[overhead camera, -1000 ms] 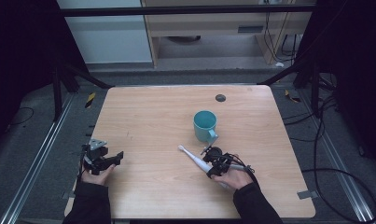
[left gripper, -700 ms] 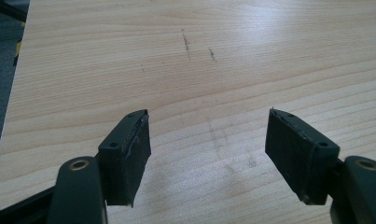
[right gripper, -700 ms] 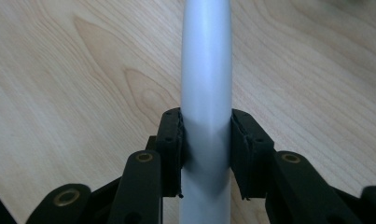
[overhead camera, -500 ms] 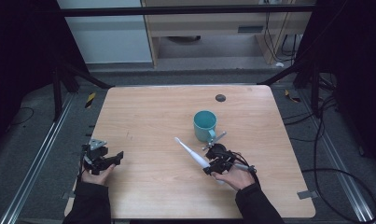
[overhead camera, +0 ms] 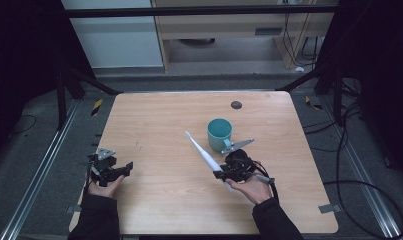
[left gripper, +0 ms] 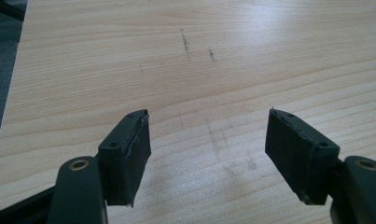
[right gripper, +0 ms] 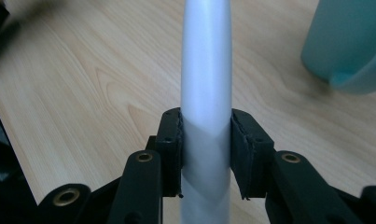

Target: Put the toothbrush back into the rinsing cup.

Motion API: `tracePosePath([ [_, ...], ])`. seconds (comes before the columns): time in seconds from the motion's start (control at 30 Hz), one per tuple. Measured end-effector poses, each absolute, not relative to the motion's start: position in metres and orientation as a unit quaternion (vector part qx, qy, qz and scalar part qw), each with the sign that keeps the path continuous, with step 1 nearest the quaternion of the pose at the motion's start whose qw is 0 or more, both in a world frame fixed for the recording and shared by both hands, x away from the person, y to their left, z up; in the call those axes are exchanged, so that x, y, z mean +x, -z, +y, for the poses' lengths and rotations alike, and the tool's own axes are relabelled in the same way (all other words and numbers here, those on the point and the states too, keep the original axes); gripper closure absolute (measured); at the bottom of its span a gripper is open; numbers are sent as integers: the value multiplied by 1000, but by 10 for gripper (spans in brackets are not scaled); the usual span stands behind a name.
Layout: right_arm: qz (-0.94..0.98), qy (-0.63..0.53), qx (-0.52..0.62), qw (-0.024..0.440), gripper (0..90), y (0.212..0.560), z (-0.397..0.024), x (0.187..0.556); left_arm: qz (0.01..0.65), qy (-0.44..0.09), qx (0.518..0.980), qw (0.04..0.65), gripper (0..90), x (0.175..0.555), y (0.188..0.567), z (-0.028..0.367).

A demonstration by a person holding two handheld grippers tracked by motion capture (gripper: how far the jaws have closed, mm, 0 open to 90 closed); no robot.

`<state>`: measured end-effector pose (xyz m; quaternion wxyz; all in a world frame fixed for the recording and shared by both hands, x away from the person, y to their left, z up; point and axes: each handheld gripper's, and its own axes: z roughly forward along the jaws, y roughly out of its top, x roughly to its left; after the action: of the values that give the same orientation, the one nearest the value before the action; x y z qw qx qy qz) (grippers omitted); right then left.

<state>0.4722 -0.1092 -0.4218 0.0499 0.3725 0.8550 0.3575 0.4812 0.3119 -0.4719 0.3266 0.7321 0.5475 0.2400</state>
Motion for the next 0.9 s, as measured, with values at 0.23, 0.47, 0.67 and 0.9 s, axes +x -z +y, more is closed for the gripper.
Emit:
tracePosePath([
  [0.23,822,-424,370,86,664,405,-115,470,547,-241,733,327,304,481,472,312],
  [0.47,788,-471,376,127,664,391,-118,474,546,-241,732,327,304,481,472,312],
  [0.67,762,-500,380,157,664,382,-116,481,547,-241,732,327,305,481,472,313],
  [0.9,739,-520,388,179,664,374,-117,492,547,-241,733,326,305,481,473,312],
])
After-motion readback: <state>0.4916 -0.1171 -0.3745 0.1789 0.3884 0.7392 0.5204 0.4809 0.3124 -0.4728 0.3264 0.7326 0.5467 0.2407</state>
